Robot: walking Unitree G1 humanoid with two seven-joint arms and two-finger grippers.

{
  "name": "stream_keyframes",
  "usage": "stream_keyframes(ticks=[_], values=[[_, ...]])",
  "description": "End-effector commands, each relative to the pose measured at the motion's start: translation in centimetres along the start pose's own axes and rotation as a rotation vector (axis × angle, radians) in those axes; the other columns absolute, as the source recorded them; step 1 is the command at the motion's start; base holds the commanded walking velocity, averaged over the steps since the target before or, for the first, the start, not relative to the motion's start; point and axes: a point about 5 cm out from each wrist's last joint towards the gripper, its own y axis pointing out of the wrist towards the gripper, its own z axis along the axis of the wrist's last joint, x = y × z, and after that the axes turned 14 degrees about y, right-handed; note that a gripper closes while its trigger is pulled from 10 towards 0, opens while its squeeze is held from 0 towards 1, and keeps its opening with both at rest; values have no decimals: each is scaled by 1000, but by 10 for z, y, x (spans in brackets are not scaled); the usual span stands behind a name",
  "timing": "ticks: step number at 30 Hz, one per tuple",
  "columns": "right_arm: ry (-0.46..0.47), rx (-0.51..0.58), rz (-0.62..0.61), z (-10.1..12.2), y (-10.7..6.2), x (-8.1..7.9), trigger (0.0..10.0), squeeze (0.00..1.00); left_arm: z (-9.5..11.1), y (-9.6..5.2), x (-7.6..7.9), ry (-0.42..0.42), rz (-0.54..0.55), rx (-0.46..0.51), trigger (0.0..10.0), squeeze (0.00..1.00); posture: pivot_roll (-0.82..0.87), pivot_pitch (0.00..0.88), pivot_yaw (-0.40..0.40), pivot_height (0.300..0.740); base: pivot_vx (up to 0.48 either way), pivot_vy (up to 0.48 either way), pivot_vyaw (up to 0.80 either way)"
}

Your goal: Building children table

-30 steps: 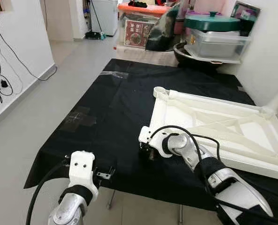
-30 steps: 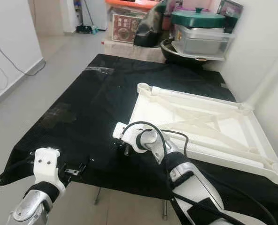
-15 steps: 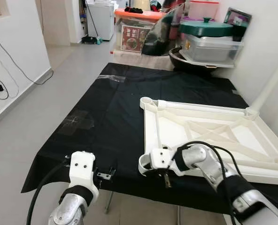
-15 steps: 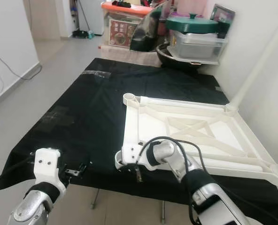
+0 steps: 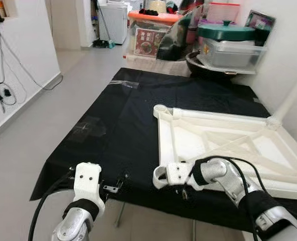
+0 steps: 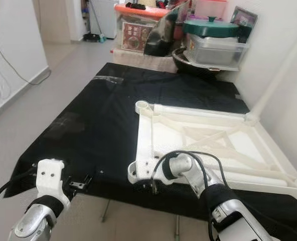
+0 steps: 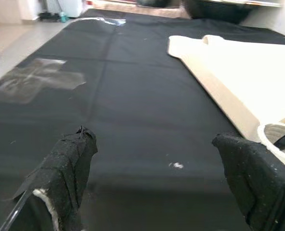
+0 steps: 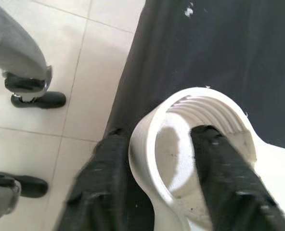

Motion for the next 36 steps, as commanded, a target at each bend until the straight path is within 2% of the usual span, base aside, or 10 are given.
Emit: stream_keyframes(ticks=[1, 12, 16, 17, 18, 19, 20, 21, 25, 36], values=[[51, 63, -62, 10, -11, 10, 10000, 1000, -2, 1, 0, 7, -5, -9, 10000, 0, 143, 0, -90, 740, 0, 0, 0], [52, 223, -145, 48, -38, 27, 10000, 1000, -2, 1, 1, 6, -5, -8, 10000, 0, 142, 0, -93, 740, 0, 0, 0], [332, 349, -462, 68, -28, 56, 10000, 1000, -1, 2, 1, 3, -3, -5, 10000, 0, 143, 0, -99, 740, 0, 0, 0], [332, 349, -462, 68, -28, 56, 10000, 1000, -1, 2, 1, 3, -3, -5, 10000, 0, 143, 0, -99, 740, 0, 0, 0], [476, 371, -596, 70, -18, 63, 10000, 698, -1, 2, 1, 4, 4, -1, 10000, 0, 145, 0, -100, 740, 0, 0, 0], [570, 372, -673, 70, -11, 66, 10000, 529, 0, 2, 0, 3, 12, 2, 10000, 0, 145, 0, -100, 740, 0, 0, 0], [570, 372, -673, 70, -11, 66, 10000, 529, 0, 2, 0, 3, 12, 2, 10000, 0, 145, 0, -100, 740, 0, 0, 0], [646, 426, -713, 72, -5, 64, 10000, 0, 0, 2, -2, 7, 23, 4, 10000, 0, 149, 0, -102, 740, 0, 0, 0], [732, 564, -774, 77, 2, 54, 10000, 0, 2, 2, -7, 15, 58, 10, 10000, 0, 149, 0, -98, 740, 0, 0, 0], [902, 654, -860, 78, -1, 48, 10000, 0, 2, 3, -11, -1, 84, 12, 10000, 0, 142, 0, -84, 740, 0, 357, -395]])
